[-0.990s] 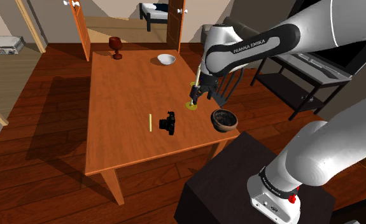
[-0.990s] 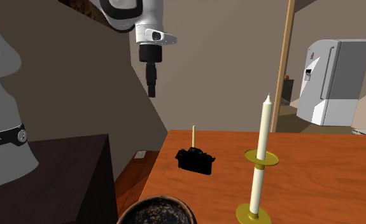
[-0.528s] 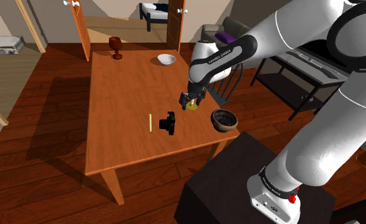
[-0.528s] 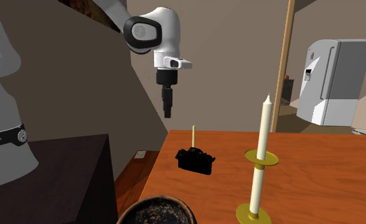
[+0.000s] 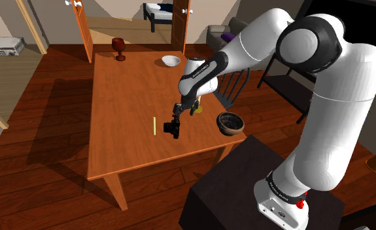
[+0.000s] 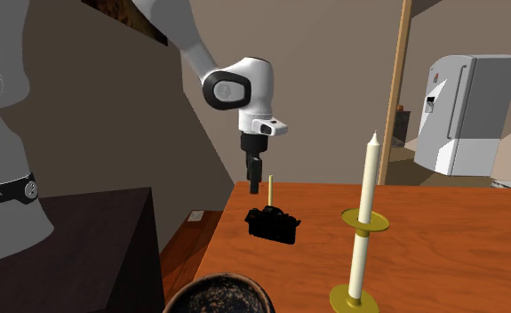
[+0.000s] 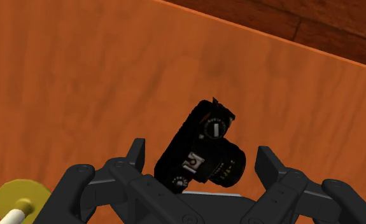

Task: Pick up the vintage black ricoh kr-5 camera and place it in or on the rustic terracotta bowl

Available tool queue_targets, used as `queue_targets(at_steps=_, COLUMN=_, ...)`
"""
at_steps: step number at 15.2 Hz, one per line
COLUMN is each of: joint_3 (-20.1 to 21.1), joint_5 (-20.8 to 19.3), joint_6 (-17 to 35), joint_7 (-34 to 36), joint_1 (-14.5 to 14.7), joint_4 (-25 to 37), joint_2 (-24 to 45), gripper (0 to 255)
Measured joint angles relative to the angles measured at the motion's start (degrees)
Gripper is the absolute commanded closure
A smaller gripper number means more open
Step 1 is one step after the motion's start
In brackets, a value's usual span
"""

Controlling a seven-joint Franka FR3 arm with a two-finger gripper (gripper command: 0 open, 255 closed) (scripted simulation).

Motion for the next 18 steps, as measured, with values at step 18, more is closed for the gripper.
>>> queue_targets(at_steps=18, joint_3=2.0, joint_5=2.6, joint_6=6.1, joint_7=-0.6, joint_1=-0.6, joint_4=12.1, joint_2=18.5, gripper=0)
